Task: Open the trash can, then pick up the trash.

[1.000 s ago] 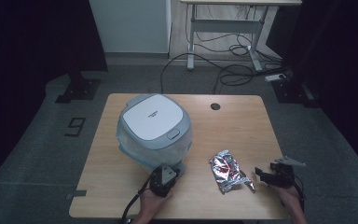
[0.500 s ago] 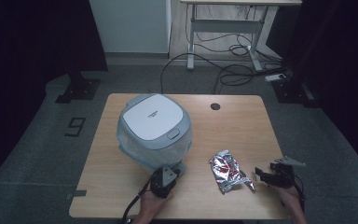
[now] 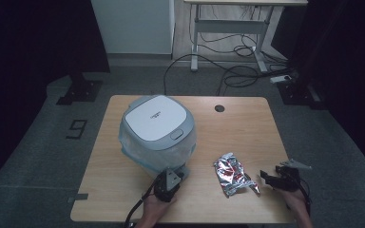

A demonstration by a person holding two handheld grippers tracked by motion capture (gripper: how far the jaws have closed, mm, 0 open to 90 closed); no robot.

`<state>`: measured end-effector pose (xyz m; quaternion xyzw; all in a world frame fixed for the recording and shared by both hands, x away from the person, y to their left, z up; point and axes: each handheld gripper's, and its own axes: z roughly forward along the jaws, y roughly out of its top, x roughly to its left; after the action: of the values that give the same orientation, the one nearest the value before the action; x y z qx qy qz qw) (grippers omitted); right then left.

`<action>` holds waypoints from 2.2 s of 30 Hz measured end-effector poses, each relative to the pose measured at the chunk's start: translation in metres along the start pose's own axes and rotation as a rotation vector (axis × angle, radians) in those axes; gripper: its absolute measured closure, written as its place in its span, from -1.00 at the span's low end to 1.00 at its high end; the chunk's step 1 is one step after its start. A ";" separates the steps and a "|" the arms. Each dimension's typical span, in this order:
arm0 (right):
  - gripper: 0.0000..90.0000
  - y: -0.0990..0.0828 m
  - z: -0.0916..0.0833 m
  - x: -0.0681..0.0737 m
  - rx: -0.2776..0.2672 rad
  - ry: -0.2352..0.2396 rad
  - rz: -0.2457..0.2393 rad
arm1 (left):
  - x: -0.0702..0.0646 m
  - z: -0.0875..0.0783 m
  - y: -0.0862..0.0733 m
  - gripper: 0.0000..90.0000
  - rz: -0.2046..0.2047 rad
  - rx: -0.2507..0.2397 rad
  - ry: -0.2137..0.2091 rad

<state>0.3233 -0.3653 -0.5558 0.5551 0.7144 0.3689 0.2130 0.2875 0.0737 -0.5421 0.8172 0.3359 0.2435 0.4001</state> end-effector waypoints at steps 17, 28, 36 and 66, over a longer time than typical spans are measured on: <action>-0.50 0.000 0.000 0.001 0.000 -0.003 0.000 | 0.002 0.007 0.001 1.00 -0.014 0.072 -0.021; -0.50 -0.001 -0.001 0.001 0.000 -0.005 -0.001 | 0.002 0.007 0.000 1.00 -0.020 0.071 -0.023; -0.50 -0.001 0.000 0.002 0.003 -0.011 -0.009 | 0.002 0.007 0.000 1.00 -0.020 0.071 -0.023; -0.45 0.021 -0.014 0.036 -0.080 0.100 -0.053 | 0.002 0.007 0.000 1.00 -0.021 0.071 -0.025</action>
<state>0.3159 -0.3329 -0.5269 0.5077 0.7235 0.4186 0.2087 0.2937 0.0720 -0.5452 0.8303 0.3477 0.2172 0.3776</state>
